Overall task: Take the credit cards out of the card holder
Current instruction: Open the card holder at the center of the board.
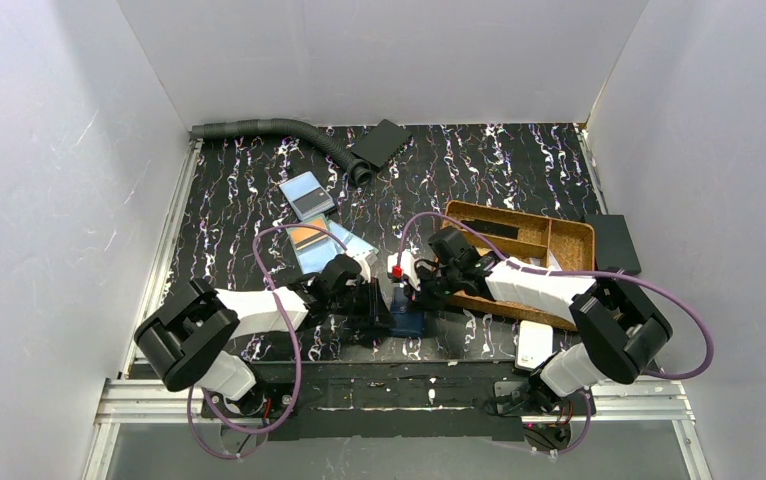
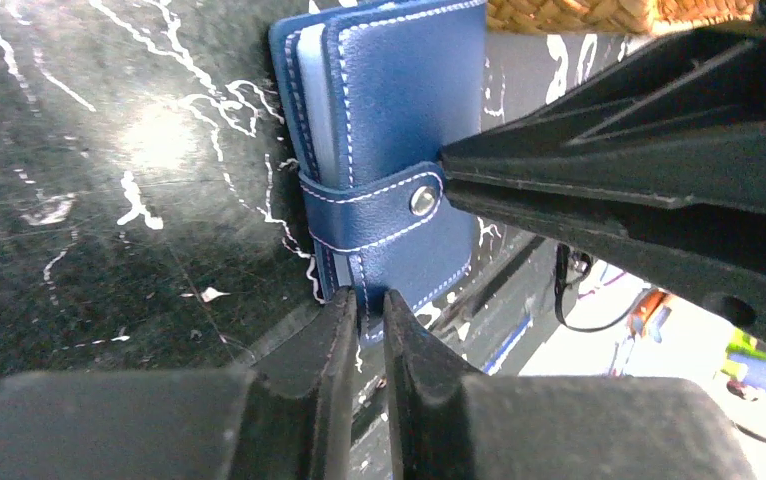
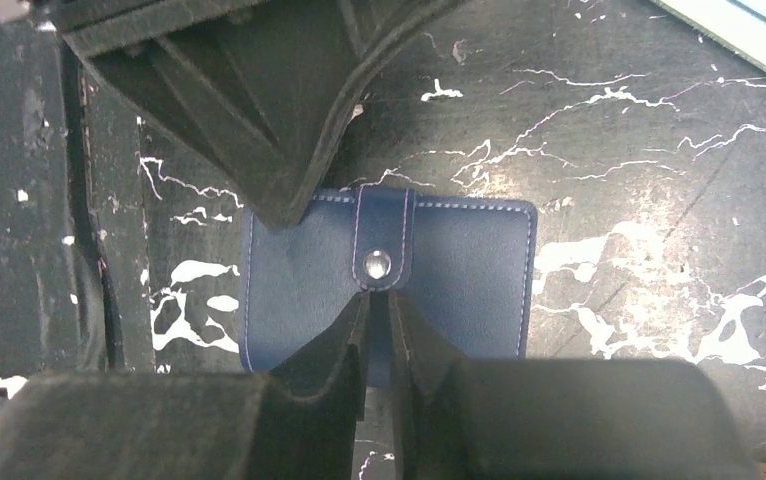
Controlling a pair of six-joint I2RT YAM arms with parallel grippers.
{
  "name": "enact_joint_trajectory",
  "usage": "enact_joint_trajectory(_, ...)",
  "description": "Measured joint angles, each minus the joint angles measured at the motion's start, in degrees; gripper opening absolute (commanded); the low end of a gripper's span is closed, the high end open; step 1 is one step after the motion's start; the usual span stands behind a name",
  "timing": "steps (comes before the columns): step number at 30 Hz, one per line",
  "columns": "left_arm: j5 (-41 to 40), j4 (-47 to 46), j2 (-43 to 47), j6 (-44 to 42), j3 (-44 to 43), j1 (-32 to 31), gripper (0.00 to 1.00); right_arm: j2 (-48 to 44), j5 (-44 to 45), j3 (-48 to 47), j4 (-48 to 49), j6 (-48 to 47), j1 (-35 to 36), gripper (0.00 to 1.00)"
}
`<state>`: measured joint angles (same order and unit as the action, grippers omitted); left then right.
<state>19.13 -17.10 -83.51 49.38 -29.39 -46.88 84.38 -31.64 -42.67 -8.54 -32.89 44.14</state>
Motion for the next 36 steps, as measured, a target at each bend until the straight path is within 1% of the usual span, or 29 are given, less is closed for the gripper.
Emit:
enact_joint_trajectory(2, 1.3, -1.1, -0.7, 0.5, 0.0, 0.1, 0.00, 0.2, 0.2, 0.0, 0.8, 1.3, 0.1, 0.20)
enact_joint_trajectory(16, 4.9, -4.9, -3.2, 2.1, 0.7, 0.4, 0.00, 1.5, 0.8, 0.0, 6.2, 13.7, 0.2, 0.17)
enact_joint_trajectory(22, 4.9, -5.1, -5.6, 1.9, 0.7, 0.0, 0.00, 3.8, -3.4, 0.0, 11.8, 19.5, 0.9, 0.16)
enact_joint_trajectory(29, 4.6, -5.4, -6.1, 2.0, 0.8, 0.0, 0.00, 5.0, -8.1, 0.1, 14.7, 25.1, 1.4, 0.16)
enact_joint_trajectory(30, 4.6, -5.5, -6.0, 2.0, 0.8, 0.0, 0.01, 5.0, -8.4, 0.1, 14.7, 25.4, 1.3, 0.17)
enact_joint_trajectory(32, 4.1, -5.5, -5.6, 2.0, 1.1, 0.0, 0.08, 5.0, -9.3, 0.0, 14.7, 25.7, 0.6, 0.21)
enact_joint_trajectory(36, 2.6, -5.2, -1.7, 2.3, 3.6, 0.1, 0.21, 4.9, -10.4, -1.4, 11.8, 23.5, -2.2, 0.35)
